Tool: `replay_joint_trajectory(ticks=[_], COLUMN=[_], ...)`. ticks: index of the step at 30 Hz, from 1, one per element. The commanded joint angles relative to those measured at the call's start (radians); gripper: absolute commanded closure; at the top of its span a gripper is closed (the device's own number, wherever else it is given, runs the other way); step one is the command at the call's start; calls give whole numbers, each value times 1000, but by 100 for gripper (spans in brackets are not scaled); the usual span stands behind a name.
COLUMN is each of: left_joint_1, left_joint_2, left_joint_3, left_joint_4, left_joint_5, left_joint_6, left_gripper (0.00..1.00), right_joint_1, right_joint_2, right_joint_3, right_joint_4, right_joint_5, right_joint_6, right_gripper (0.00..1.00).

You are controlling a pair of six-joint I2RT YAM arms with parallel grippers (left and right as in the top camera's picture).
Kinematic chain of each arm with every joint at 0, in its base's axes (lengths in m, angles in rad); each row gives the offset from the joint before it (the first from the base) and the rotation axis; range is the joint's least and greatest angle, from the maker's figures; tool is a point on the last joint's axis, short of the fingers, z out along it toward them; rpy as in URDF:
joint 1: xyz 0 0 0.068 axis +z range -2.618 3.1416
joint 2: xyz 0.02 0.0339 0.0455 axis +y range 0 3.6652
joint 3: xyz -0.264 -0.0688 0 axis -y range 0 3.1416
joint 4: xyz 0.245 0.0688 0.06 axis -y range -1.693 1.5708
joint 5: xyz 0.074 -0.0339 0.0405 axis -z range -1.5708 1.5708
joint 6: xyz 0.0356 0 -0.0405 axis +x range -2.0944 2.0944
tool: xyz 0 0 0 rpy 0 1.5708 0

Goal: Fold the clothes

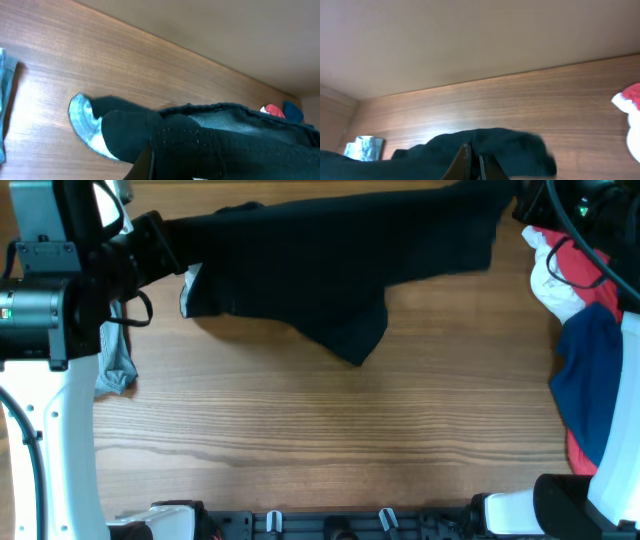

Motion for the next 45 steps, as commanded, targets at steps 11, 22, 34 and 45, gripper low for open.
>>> replay_joint_trajectory(ticks=[11, 22, 34, 45], left_joint_1=[-86, -78, -66, -66], left_joint_2=[352, 369, 369, 369], left_joint_3=[8, 7, 7, 7], left_joint_4=[274, 171, 149, 146], left_joint_5=[-166, -455, -451, -451], left_joint_6=[151, 148, 143, 143], left_gripper=[96, 96, 95, 94], right_joint_1=[-67, 228, 629, 700], right_joint_2=[357, 406, 406, 483], right_joint_3=[6, -201, -709, -729], right_joint_4=[52, -159, 456, 683], right_joint_5=[-38, -140, -111, 59], right_joint_6=[-153, -372, -335, -320], right_gripper=[87, 33, 32, 28])
